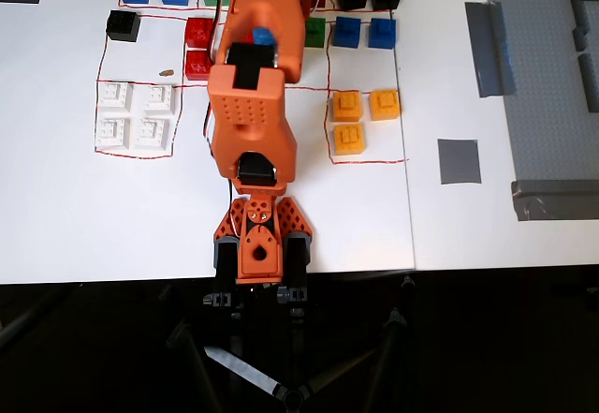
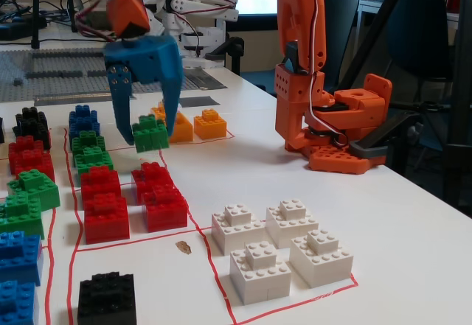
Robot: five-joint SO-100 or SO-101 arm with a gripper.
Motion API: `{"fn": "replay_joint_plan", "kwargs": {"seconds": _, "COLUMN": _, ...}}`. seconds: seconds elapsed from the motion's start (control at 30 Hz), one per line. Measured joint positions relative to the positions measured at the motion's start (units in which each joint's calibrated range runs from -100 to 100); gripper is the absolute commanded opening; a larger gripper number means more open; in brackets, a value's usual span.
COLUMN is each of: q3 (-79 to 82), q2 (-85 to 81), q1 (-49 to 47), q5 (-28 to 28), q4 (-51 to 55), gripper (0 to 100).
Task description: Grab the block and put it in the grey marker
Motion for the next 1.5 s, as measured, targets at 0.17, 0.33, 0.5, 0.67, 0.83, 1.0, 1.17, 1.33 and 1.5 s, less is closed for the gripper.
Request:
{"fn": "replay_joint_plan", "kwargs": {"seconds": 0.17, "q3": -8.81, "q2": -1.04, "q1": -0.35, "q5": 0.24, "q4": 6.09, "gripper": 0}}
{"fn": "replay_joint_plan", "kwargs": {"seconds": 0.33, "q3": -12.5, "q2": -8.88, "q1": -0.27, "q5": 3.86, "q4": 10.49, "gripper": 0}}
{"fn": "replay_joint_plan", "kwargs": {"seconds": 0.5, "q3": -12.95, "q2": -14.54, "q1": 4.51, "q5": 8.89, "q4": 12.66, "gripper": 0}}
{"fn": "replay_joint_plan", "kwargs": {"seconds": 0.67, "q3": -8.45, "q2": -15.67, "q1": 14.51, "q5": 14.21, "q4": 12.82, "gripper": 0}}
{"fn": "replay_joint_plan", "kwargs": {"seconds": 0.83, "q3": -6.83, "q2": -15.67, "q1": 26.01, "q5": 20.22, "q4": 12.33, "gripper": 0}}
{"fn": "replay_joint_plan", "kwargs": {"seconds": 1.0, "q3": -6.83, "q2": -15.59, "q1": 36.62, "q5": 25.74, "q4": 12.09, "gripper": 0}}
{"fn": "replay_joint_plan", "kwargs": {"seconds": 1.17, "q3": -6.92, "q2": -13.93, "q1": 43.7, "q5": 30.18, "q4": 10.01, "gripper": 0}}
{"fn": "replay_joint_plan", "kwargs": {"seconds": 1.33, "q3": -6.92, "q2": -7.49, "q1": 49.8, "q5": 34.09, "q4": 5.29, "gripper": 0}}
{"fn": "replay_joint_plan", "kwargs": {"seconds": 1.5, "q3": -7.73, "q2": -4.35, "q1": 54.75, "q5": 37.22, "q4": 2.48, "gripper": 0}}
